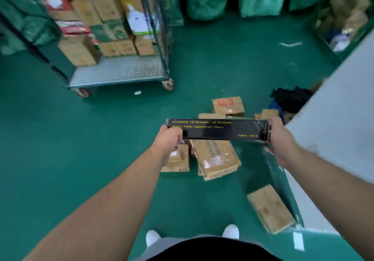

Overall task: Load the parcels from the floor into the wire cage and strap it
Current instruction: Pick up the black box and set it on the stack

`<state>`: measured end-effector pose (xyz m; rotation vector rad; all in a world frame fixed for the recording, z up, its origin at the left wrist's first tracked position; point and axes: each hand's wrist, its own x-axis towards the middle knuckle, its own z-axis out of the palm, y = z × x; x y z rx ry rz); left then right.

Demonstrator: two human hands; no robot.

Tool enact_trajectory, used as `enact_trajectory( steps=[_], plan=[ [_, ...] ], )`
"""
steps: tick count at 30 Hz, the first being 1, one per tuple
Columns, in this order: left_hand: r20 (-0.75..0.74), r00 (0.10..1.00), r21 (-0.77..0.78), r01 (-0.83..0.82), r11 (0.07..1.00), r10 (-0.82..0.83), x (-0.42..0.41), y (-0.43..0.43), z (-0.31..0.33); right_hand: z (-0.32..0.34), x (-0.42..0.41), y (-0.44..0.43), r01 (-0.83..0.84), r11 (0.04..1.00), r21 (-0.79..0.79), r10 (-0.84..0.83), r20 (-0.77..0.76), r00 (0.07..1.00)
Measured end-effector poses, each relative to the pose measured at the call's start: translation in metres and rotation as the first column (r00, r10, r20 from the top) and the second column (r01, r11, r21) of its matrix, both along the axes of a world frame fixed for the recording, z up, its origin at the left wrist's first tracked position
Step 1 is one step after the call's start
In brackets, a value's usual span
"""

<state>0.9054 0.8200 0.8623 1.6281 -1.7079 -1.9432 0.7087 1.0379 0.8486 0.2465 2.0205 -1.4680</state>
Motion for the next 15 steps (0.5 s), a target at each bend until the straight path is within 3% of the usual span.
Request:
enact_trajectory(
  steps=[9, 12, 15],
  plan=[
    [-0.147, 0.960, -0.088, -0.254, 0.963, 0.240, 0.190, -0.189, 0.054, 0.049, 0.128, -0.261, -0.116, 0.991, -0.067, 0.109, -0.103, 0.989],
    [-0.147, 0.944, -0.143, -0.315, 0.938, 0.295, 0.256, -0.244, 0.067, 0.051, 0.178, -0.340, -0.328, 0.943, -0.051, 0.314, -0.179, 0.932],
    [-0.168, 0.913, -0.147, -0.396, 0.907, 0.372, 0.303, -0.293, 0.078, 0.052, 0.217, -0.399, -0.350, 0.935, -0.057, 0.328, -0.234, 0.915]
  ],
)
